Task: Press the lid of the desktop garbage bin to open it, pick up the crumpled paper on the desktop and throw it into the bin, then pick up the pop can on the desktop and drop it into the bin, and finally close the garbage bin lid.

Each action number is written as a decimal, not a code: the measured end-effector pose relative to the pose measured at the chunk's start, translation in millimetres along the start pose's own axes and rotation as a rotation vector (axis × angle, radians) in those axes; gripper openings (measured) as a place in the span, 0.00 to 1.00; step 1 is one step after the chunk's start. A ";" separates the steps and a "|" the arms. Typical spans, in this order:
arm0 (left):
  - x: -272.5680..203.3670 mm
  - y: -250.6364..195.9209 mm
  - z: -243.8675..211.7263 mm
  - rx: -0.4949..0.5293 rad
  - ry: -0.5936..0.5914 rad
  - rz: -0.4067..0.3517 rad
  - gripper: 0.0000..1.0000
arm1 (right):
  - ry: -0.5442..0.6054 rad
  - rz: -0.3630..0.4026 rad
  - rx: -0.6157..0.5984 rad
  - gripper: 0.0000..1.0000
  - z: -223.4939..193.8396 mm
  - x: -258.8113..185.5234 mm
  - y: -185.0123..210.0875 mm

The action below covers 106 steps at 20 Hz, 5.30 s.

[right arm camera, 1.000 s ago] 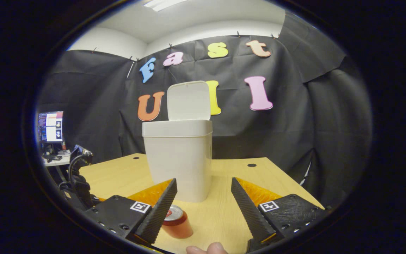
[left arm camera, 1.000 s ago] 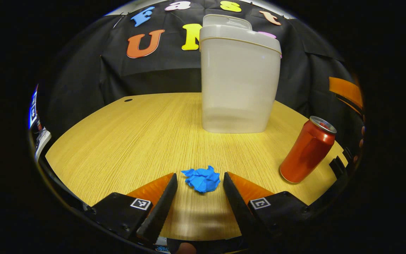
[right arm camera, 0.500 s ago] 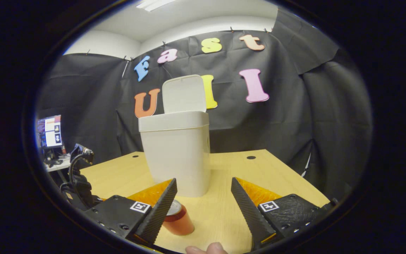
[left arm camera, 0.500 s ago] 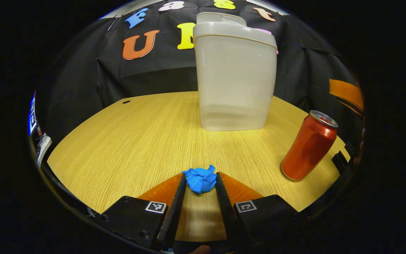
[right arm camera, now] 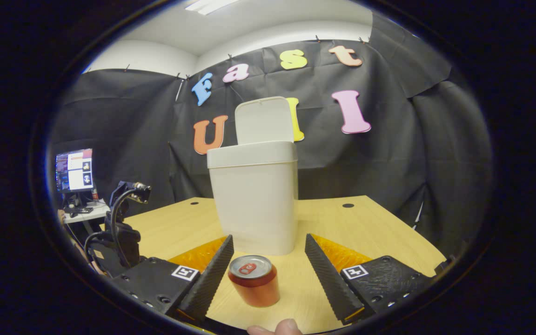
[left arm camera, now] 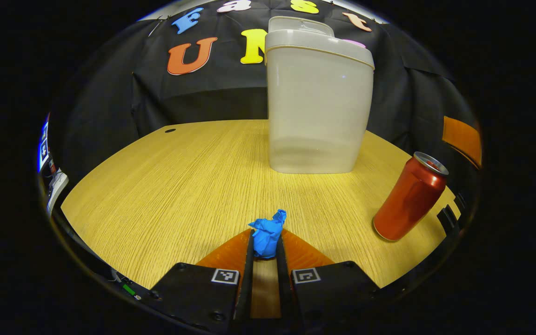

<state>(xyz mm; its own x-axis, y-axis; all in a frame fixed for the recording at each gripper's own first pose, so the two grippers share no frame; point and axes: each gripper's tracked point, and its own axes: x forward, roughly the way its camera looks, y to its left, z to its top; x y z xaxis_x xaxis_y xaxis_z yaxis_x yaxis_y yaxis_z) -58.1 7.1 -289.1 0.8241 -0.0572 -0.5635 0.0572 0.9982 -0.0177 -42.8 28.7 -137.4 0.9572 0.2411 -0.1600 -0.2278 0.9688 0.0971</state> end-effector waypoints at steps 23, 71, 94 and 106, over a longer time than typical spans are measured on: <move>-68.9 22.3 168.8 0.000 -0.409 0.066 0.27 | 0.216 -0.043 -0.017 0.96 -103.6 34.4 7.6; 8.4 -50.8 405.9 0.037 -0.513 -0.082 0.98 | 0.120 -0.066 0.106 0.81 -20.8 27.2 -61.2; -72.4 37.3 358.0 0.000 -0.577 0.041 0.98 | -0.087 0.021 -0.088 0.81 164.9 52.1 -21.5; -115.8 97.1 317.1 0.000 -0.568 0.157 0.98 | -0.069 0.054 -0.111 0.81 265.3 181.5 26.3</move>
<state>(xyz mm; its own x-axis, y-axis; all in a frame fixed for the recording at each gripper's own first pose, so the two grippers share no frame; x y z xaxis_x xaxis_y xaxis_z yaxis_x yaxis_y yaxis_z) 30.7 105.0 36.4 0.9955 0.0906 -0.0284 -0.0897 0.9955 0.0303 172.3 83.0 96.7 0.9523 0.2919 -0.0894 -0.2936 0.9559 -0.0062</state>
